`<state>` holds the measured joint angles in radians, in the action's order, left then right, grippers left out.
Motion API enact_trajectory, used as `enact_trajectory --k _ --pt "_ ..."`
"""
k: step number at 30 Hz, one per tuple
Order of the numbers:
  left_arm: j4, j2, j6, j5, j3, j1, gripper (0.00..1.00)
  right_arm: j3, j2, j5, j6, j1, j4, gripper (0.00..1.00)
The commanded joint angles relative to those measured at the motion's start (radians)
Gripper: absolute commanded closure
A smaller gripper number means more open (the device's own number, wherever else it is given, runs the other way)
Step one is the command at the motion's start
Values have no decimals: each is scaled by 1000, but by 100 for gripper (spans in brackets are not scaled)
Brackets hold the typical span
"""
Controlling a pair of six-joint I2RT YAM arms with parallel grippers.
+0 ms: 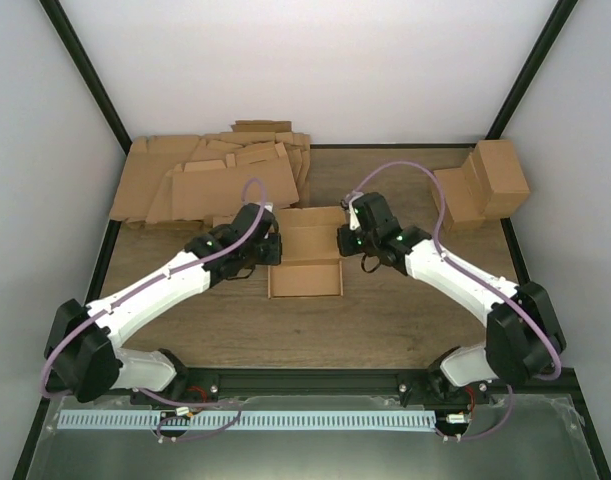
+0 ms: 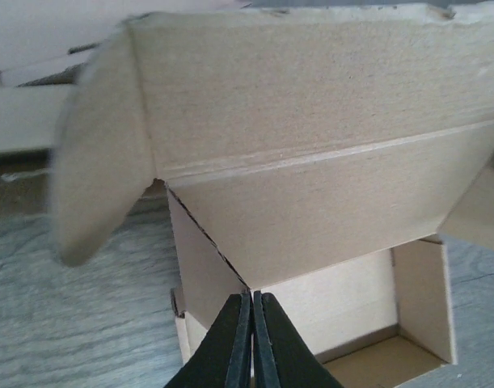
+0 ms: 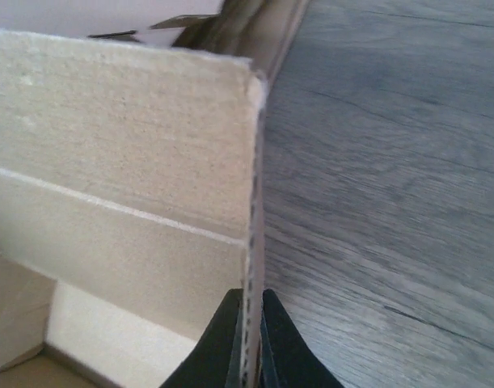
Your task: Fold the paper box
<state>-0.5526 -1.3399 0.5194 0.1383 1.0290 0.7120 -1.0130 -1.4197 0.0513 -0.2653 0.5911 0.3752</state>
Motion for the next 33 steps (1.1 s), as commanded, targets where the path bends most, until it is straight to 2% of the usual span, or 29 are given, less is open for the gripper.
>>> enact_trajectory --k 1,6,9,13,17,21,22,24,25,28,30,33 --pt "148 61 2 98 -24 60 96 93 92 -171 -117 19 -137 99" --pt "268 121 8 101 -105 74 96 204 191 -288 -146 20 -235 99" --pt "235 124 14 132 -94 74 96 204 194 -307 -122 21 -240 99" --pt "147 97 10 157 -61 73 89 192 178 -286 -79 20 -231 99" --pt "138 59 7 99 -55 72 89 192 179 -298 -88 21 -224 99" --pt "229 32 23 35 -86 72 88 229 189 -283 -110 20 -262 99" --pt "229 25 25 47 -84 71 82 236 187 -286 -107 21 -274 99" --pt "209 15 8 100 -66 69 59 243 183 -298 -91 21 -271 99" --pt "199 9 -8 113 -54 59 51 244 181 -299 -77 20 -266 99" --pt "197 -16 -96 7 -18 -20 35 250 192 -247 -11 20 -265 99" --pt "199 -37 -163 -74 7 -65 29 247 197 -196 21 19 -256 99" --pt "211 -67 -270 -92 35 -93 19 236 195 -135 35 18 -220 99"
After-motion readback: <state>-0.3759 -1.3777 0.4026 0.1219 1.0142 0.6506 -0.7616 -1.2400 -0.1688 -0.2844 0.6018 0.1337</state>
